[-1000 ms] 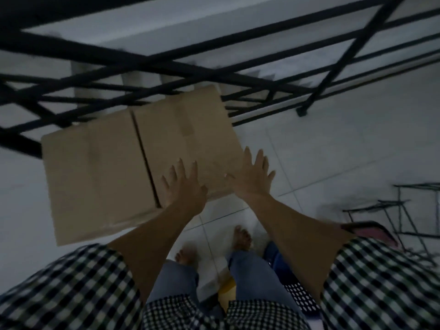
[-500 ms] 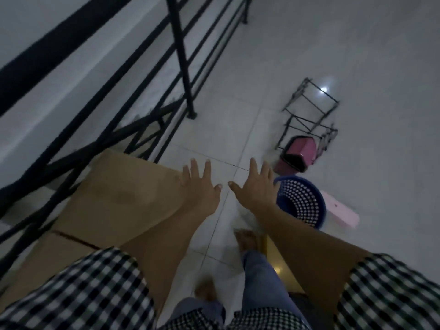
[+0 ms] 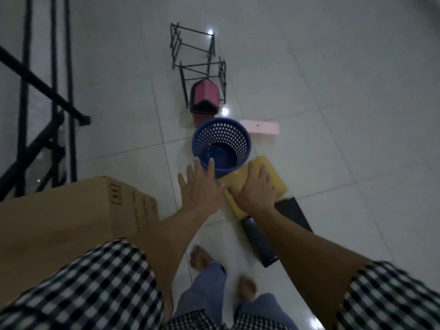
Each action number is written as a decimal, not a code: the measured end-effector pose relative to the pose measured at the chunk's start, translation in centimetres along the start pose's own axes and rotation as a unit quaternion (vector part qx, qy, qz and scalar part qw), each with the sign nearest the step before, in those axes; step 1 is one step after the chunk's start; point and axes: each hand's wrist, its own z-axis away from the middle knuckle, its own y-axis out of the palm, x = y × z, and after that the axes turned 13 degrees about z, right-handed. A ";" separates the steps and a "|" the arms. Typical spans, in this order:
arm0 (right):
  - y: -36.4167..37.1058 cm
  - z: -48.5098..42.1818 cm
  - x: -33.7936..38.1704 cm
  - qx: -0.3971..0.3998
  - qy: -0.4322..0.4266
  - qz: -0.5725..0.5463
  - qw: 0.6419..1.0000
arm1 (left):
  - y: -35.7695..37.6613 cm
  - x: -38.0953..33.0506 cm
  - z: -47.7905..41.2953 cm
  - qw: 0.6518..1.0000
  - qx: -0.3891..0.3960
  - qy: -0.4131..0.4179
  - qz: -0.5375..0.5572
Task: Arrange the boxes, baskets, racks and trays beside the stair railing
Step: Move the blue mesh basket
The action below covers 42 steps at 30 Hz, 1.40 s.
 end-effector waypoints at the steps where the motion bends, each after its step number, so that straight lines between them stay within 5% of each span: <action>1: 0.3 0.4 -1.1 -0.001 0.012 -0.001 1.000 | 0.8 -0.7 0.5 1.000 0.003 0.010 -0.003; 22: 4.6 9.8 -22.3 -0.025 0.056 -0.075 0.995 | 14.3 -14.4 14.1 0.997 0.037 0.062 -0.038; 42: -1.6 -3.2 -15.4 0.026 0.022 -0.028 0.999 | 9.0 -13.1 -0.1 1.000 0.021 -0.020 0.012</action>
